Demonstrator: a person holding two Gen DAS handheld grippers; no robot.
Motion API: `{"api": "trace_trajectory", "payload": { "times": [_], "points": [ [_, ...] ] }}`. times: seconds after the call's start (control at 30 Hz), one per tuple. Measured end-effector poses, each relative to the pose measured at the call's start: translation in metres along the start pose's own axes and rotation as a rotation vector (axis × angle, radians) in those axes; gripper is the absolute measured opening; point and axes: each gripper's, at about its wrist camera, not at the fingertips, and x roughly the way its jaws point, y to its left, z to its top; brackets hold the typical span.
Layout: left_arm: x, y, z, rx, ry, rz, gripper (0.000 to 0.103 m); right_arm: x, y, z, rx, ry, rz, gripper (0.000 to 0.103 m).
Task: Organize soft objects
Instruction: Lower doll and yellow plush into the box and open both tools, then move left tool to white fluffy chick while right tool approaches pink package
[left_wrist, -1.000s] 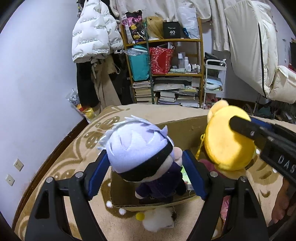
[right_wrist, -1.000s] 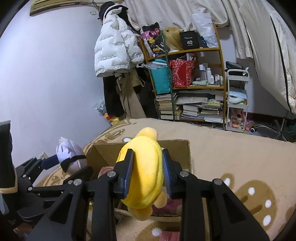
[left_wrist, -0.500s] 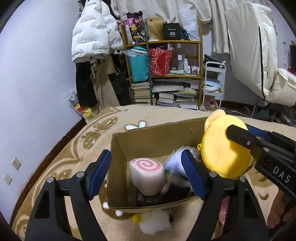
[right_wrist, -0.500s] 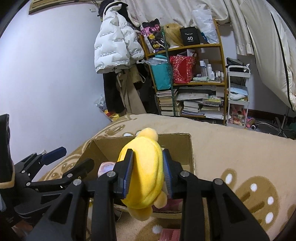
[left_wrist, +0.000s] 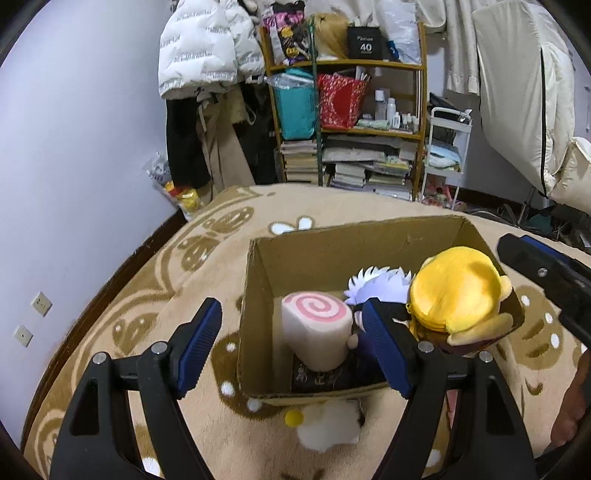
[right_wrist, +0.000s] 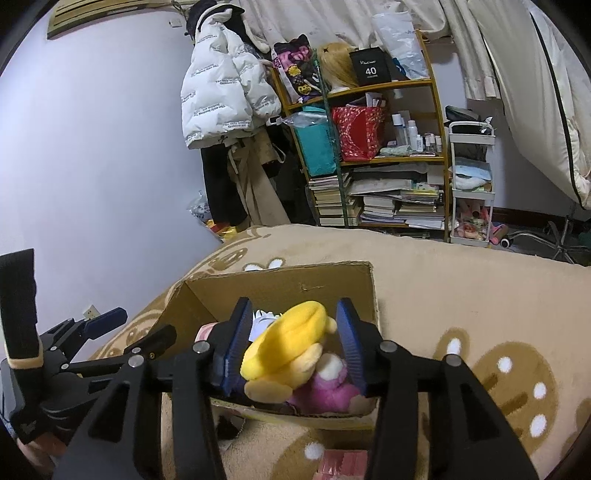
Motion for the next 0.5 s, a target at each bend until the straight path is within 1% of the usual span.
{"api": "trace_trajectory", "payload": {
  "times": [0.03,0.1,0.17,0.2,0.23,0.27,0.3,0.37,0.43,0.47,0.5],
  "points": [
    [0.0,0.003,-0.001,-0.01,0.013,0.002,0.078,-0.002,0.0,0.001,0.001,0.001,-0.003,0.056],
    [-0.002,0.006,-0.003,-0.022,0.025,0.004,0.078,-0.009,0.002,0.0,-0.002,-0.005,-0.014,0.068],
    [-0.006,0.01,-0.005,-0.031,0.039,0.01,0.079,-0.016,0.003,0.0,-0.008,-0.006,-0.028,0.074],
    [-0.008,0.011,-0.005,-0.031,0.046,0.019,0.083,-0.019,0.003,0.0,-0.006,-0.002,-0.035,0.079],
    [-0.008,0.012,-0.006,-0.029,0.062,0.035,0.087,-0.022,0.003,0.0,-0.002,0.0,-0.036,0.083],
    [-0.011,0.015,-0.008,-0.033,0.071,0.042,0.087,-0.025,0.002,0.0,0.004,0.002,-0.03,0.089],
    [-0.013,0.017,-0.009,-0.039,0.079,0.041,0.087,-0.03,0.002,-0.001,0.013,0.005,-0.027,0.092],
    [-0.015,0.023,-0.011,-0.052,0.098,0.028,0.088,-0.034,0.001,-0.002,0.019,0.016,-0.04,0.093],
    [-0.019,0.027,-0.015,-0.063,0.119,0.017,0.093,-0.039,-0.001,-0.005,0.024,0.032,-0.051,0.093],
    [-0.02,0.028,-0.018,-0.064,0.123,0.016,0.094,-0.041,-0.002,-0.007,0.028,0.04,-0.053,0.095],
    [-0.022,0.028,-0.02,-0.064,0.125,0.018,0.096,-0.044,-0.003,-0.009,0.031,0.049,-0.055,0.099]
  ]
}}
